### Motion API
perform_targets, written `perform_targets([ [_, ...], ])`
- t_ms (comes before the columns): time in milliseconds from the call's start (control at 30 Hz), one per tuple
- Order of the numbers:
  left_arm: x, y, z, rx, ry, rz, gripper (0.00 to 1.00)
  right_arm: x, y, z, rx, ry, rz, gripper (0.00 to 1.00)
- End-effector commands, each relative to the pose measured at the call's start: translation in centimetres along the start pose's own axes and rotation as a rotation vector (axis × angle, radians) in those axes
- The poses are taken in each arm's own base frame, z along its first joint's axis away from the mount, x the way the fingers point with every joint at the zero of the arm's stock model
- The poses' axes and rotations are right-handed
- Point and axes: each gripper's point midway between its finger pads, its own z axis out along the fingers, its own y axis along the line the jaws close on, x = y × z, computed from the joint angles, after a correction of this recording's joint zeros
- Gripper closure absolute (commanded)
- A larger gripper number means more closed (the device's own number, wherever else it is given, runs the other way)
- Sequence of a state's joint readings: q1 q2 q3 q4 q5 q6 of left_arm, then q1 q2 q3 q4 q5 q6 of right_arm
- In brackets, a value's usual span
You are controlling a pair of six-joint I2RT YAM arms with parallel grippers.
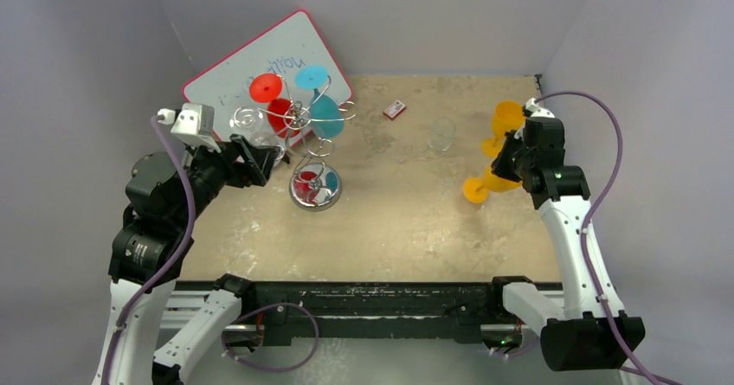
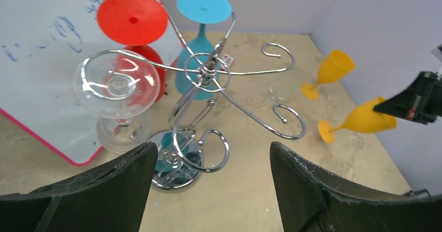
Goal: Place the wine glass upside down on the wine glass rack
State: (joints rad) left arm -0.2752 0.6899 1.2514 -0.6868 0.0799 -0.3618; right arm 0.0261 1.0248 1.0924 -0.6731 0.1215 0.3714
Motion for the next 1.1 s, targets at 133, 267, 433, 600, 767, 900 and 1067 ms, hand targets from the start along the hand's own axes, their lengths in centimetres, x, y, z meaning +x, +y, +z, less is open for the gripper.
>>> perform_targets([
  [133, 0.5, -3.8, 0.8, 0.245, 0.007, 0.053, 0.24, 0.9, 10.6, -5.3, -0.720, 0.028, -0.313, 1.00],
  [267, 1.1, -4.3, 0.5, 0.294, 0.010, 0.101, 0.25, 1.7, 12.9, -7.5, -0.890, 0.062, -0.346, 1.00],
  [433, 1.1, -5.0, 0.0, 0.348, 0.002, 0.157, 0.25, 2.9, 16.5, -12.8, -1.208, 0.088, -0.398, 1.00],
  [600, 1.2, -6.1, -0.4, 0.416, 0.011, 0.175, 0.25, 3.4, 18.2, -17.4, -1.453, 0.107, -0.414, 1.00],
  [767, 1.1, -7.4, -1.7, 0.511, -0.016, 0.240, 0.25, 3.3, 19.0, -21.0, -1.604, 0.132, -0.384, 1.00],
  [900, 1.7, -8.4, -2.8, 0.602, -0.037, 0.333, 0.24, 3.4, 19.3, -24.1, -1.719, 0.171, -0.381, 1.00],
  [1067, 3.3, -9.9, -5.1, 0.775, -0.044, 0.476, 0.22, 2.8, 19.4, -27.2, -1.808, 0.126, -0.376, 1.00],
])
